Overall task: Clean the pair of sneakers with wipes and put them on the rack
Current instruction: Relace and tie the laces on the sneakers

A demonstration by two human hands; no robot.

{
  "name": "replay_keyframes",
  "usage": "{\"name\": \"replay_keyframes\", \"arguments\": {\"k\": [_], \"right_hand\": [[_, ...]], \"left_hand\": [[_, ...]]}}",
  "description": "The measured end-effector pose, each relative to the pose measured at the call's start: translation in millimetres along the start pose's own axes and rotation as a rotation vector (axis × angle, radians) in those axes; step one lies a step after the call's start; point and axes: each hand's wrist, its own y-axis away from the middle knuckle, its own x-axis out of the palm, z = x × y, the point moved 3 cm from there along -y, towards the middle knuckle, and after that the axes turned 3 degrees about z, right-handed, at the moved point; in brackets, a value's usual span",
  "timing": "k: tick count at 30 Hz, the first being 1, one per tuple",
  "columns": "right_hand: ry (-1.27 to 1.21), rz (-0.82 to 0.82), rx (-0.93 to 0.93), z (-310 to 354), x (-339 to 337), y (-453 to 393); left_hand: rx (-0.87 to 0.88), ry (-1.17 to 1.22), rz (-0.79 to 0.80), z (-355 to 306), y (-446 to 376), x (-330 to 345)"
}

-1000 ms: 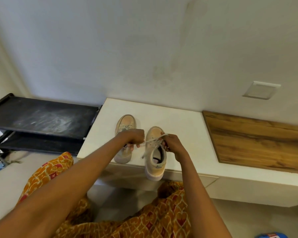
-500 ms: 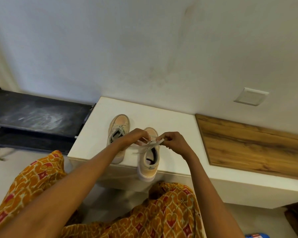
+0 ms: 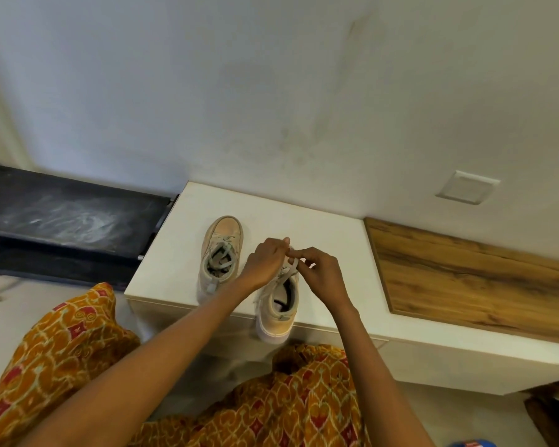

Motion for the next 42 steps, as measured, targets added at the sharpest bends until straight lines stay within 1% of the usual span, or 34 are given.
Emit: {"name": "replay_keyframes", "arguments": {"k": [2, 4, 6, 7, 8, 9, 11, 12, 13, 14, 15, 16, 17, 18, 19, 20, 22, 24, 26, 28, 29, 30, 31, 32, 33, 35, 36, 37, 38, 42], "right_hand": [[-0.017, 0.023, -0.012, 1, 1, 2], [-0.04, 0.042, 0.008, 1, 0, 4], [-0.094, 0.056, 0.039, 1, -3, 7], [-0.168, 0.04, 0.073, 0, -6, 10], [-0.277, 0.003, 0.13, -2, -10, 12], [-0.396, -0.047, 0.196, -5, -13, 14], [-0.587, -0.148, 0.313, -14, -21, 16], [-0.68, -0.174, 0.361, -19, -23, 17], [-0.789, -0.19, 0.416, -24, -25, 18], [-0.904, -0.213, 0.486, -29, -26, 19], [-1.006, -0.252, 0.563, -35, -27, 20], [-1.079, -0.303, 0.642, -41, -28, 21], [-1.116, -0.352, 0.712, -48, -28, 23], [-1.129, -0.391, 0.77, -54, -28, 24], [-1.124, -0.417, 0.806, -59, -27, 25], [-1.106, -0.43, 0.824, -62, -26, 24], [-1.039, -0.419, 0.821, -63, -22, 22], [-0.893, -0.35, 0.794, -63, -18, 18], [-0.635, -0.239, 0.763, -63, -14, 15], [-0.303, -0.157, 0.702, -57, -12, 16], [-0.171, -0.141, 0.635, -52, -11, 16], [-0.092, -0.132, 0.549, -44, -12, 15], [-0.062, -0.105, 0.464, -37, -11, 14], [-0.053, -0.044, 0.389, -30, -9, 12], [-0.029, 0.053, 0.34, -23, -5, 10], [0.082, 0.269, 0.289, -13, 5, 8], [0.127, 0.325, 0.285, -12, 9, 8], [0.158, 0.333, 0.287, -12, 11, 7], [0.172, 0.305, 0.289, -13, 11, 7], [0.134, 0.152, 0.349, -18, 6, 9]], "left_hand": [[-0.011, 0.135, -0.023, 1, -2, 0], [-0.076, 0.373, -0.027, -3, 0, -2], [-0.168, 0.774, -0.065, -2, -3, -5], [-0.198, 0.991, -0.094, -1, -5, -8], [-0.212, 1.144, -0.131, -2, -6, -13], [-0.233, 1.224, -0.172, -2, -7, -17], [-0.275, 1.261, -0.223, 3, -10, -20], [-0.28, 1.233, -0.227, 5, -10, -20], [-0.286, 1.155, -0.227, 6, -11, -21], [-0.291, 0.992, -0.227, 9, -11, -21], [-0.294, 0.751, -0.237, 14, -13, -24], [-0.279, 0.46, -0.264, 19, -12, -28], [-0.239, 0.17, -0.288, 22, -11, -33], [-0.186, -0.081, -0.28, 23, -9, -35], [-0.139, -0.28, -0.245, 24, -6, -35], [-0.098, -0.425, -0.21, 25, -4, -34], [-0.03, -0.612, -0.146, 25, -1, -30], [0.001, -0.729, -0.077, 22, -2, -24], [0.0, -0.85, -0.037, 16, -3, -20], [0.028, -1.051, -0.055, 9, -5, -19], [0.062, -1.144, -0.072, 6, -5, -19], [0.103, -1.192, -0.084, 5, -6, -18], [0.14, -1.176, -0.083, 6, -6, -17], [0.172, -1.097, -0.063, 7, -6, -15], [0.189, -0.938, -0.025, 8, -6, -13], [0.151, -0.618, 0.117, 10, -4, -10], [0.129, -0.566, 0.203, 11, -4, -8], [0.126, -0.587, 0.268, 12, -3, -7], [0.127, -0.613, 0.299, 13, -3, -6], [0.143, -0.523, 0.222, 14, -5, -6]]}}
